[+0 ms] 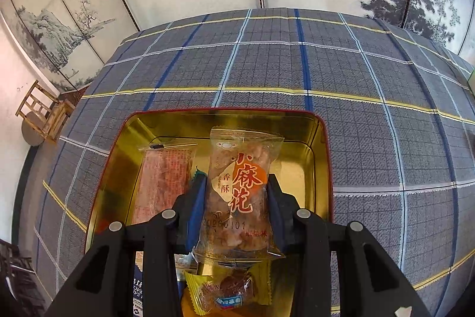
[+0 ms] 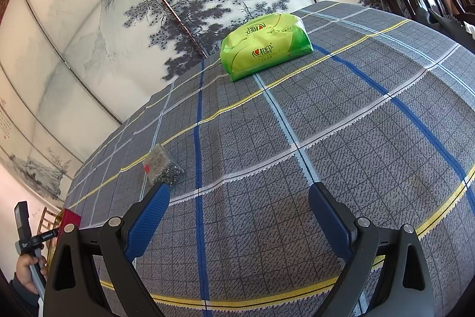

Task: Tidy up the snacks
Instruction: 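Carry the twist packet into the tin and open the left gripper, then lower the right gripper to the grey bar with red tab and grasp it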

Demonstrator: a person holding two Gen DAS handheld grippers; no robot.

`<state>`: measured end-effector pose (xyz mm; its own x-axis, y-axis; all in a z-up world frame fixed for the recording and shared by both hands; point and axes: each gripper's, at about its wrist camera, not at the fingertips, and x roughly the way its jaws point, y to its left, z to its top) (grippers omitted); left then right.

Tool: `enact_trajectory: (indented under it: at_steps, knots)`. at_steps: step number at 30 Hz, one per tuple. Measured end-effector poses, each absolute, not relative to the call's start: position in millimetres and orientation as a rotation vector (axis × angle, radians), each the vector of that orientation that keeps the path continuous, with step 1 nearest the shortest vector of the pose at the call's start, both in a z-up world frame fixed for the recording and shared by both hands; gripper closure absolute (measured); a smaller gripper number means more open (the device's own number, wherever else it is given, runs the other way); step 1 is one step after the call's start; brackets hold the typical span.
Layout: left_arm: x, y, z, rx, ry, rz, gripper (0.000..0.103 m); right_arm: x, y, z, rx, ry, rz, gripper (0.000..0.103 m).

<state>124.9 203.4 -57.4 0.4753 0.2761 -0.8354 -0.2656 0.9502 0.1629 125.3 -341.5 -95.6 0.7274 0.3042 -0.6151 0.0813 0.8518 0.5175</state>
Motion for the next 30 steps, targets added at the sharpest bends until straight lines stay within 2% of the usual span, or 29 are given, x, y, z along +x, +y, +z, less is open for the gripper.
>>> enact_trajectory:
  at_steps: [4,10,12,13,14,18,21,30]
  knots:
    - [125.6,202.6,-58.0,0.015,1.024,0.33,0.067,125.4,-341.4,-95.5,0.551,0.755,0.13,0.008]
    - [124.7,200.8,-59.2,0.021,1.022,0.324,0.06,125.6,-341.3,-95.2,0.55,0.755,0.13,0.008]
    - [122.5,202.7,-57.9,0.008,1.016,0.327,0.039,125.7,-341.3,-95.1,0.548,0.757,0.131,0.008]
    - [120.8,203.2,-56.1,0.011,1.005,0.334,0.036,125.9,-340.2,-95.6,0.545,0.759,0.132,0.007]
    - [119.0,203.4,-54.1,0.011,0.995,0.333,0.027,125.7,-339.7,-96.1,0.542,0.76,0.134,0.006]
    - [102.1,204.9,-39.9,0.011,0.938,0.307,0.011,126.2,-335.6,-97.0,0.521,0.769,0.127,0.006]
    - [83.4,203.7,-24.7,0.061,0.872,0.304,0.006,128.1,-331.6,-96.2,0.49,0.782,0.117,0.005]
    - [6.2,221.1,3.2,0.076,0.759,0.308,0.003,132.0,-298.2,-87.1,0.322,0.849,0.081,0.005]
